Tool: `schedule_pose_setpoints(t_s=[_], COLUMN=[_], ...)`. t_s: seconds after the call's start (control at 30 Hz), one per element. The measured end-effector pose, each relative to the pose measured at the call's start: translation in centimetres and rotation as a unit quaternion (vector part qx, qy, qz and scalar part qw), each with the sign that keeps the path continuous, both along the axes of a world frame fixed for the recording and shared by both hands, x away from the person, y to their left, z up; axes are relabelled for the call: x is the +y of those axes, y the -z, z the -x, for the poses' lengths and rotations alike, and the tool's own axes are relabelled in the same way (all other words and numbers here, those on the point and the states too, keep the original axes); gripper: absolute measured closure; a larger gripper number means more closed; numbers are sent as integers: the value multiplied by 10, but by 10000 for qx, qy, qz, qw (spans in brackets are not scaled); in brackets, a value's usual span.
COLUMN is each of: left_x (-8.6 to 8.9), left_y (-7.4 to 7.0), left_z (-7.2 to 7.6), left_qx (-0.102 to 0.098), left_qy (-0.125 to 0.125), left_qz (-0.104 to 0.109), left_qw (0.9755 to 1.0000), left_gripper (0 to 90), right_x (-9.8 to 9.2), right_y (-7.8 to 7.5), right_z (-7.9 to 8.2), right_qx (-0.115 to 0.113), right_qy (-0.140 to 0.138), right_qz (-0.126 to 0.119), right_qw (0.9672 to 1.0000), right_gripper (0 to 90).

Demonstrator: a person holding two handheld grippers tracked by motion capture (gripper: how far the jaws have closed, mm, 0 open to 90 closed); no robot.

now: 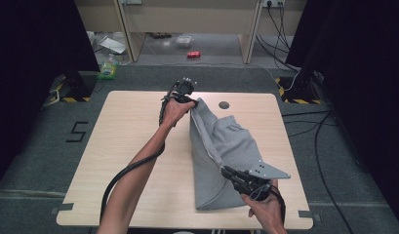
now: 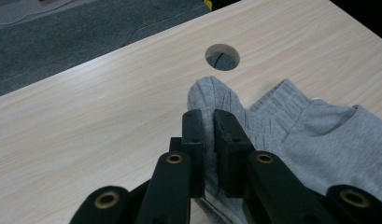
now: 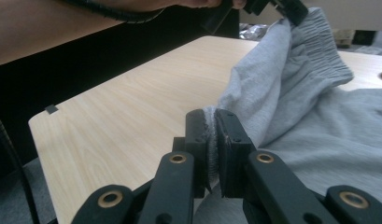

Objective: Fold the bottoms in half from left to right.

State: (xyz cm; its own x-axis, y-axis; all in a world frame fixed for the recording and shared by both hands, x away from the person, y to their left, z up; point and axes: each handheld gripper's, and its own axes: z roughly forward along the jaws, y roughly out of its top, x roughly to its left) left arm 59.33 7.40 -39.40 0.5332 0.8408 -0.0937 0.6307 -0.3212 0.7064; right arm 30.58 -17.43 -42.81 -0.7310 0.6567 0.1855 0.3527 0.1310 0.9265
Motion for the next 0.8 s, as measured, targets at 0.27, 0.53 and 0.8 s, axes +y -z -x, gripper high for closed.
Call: schedule_pose_setpoints(t_s=[0.27,0.53,0.8], left_x=[-23,-50,-72], left_y=[-4,-4,5], left_z=[-3,-4,-7], left_qx=[-12,-10,38], left_qy=[36,100,187], left_qz=[-14,-3,92], left_qw=[10000,9999,9998], left_gripper=[828,828,827], right_x=[-22,-45,-66], right_y=[0,-1,7], right_z=[3,8,12], right_qx=[-3,-10,51], right_qy=[245,548,828], right_qz=[-104,-188,-229], right_qw=[9996,9983,9963], right_gripper=[843,843,843])
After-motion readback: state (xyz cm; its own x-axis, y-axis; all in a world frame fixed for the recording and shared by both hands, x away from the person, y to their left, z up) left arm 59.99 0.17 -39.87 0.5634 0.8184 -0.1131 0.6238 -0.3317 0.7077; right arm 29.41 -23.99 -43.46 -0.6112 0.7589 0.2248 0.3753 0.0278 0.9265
